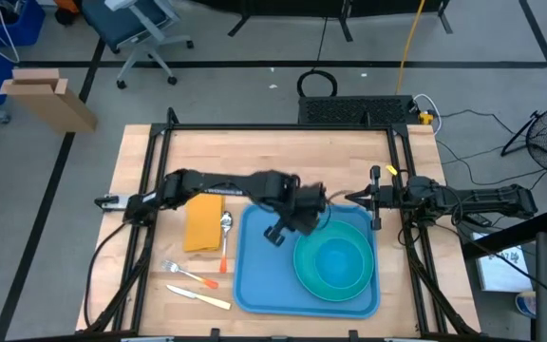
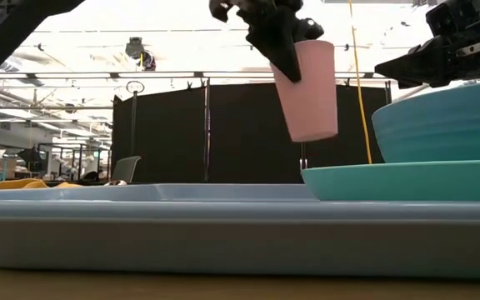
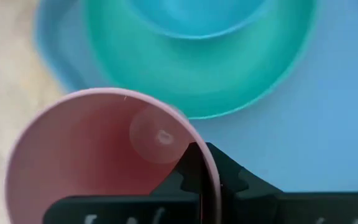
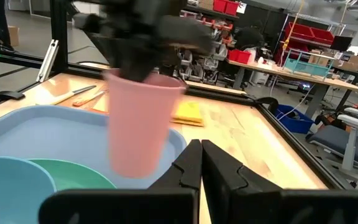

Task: Set up tray
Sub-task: Put the light orange cup to the top left of the green plate on the light blue tray, then put the yellow napkin on the left of the light blue tray

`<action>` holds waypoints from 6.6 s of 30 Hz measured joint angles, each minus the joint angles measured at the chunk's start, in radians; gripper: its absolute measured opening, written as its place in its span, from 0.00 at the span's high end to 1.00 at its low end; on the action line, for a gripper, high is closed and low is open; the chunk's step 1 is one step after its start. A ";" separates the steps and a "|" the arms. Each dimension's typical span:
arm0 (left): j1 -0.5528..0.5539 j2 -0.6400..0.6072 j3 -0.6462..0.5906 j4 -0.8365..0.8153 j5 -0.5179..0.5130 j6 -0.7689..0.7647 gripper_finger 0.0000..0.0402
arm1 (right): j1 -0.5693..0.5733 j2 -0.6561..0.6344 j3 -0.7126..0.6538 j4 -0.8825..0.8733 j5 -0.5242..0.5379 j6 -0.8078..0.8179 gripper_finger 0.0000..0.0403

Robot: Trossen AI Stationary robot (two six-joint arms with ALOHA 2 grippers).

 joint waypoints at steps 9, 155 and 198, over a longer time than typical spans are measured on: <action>-0.030 -0.012 -0.104 0.049 -0.075 -0.053 1.00 | 0.000 0.000 0.000 -0.009 -0.002 0.022 1.00; 0.168 -1.508 -1.956 0.544 -0.434 -1.499 0.66 | 0.000 0.038 0.000 0.023 0.000 0.091 1.00; 0.438 -1.090 -1.956 0.809 -0.275 -1.299 0.91 | 0.000 0.039 -0.001 0.019 0.001 0.090 1.00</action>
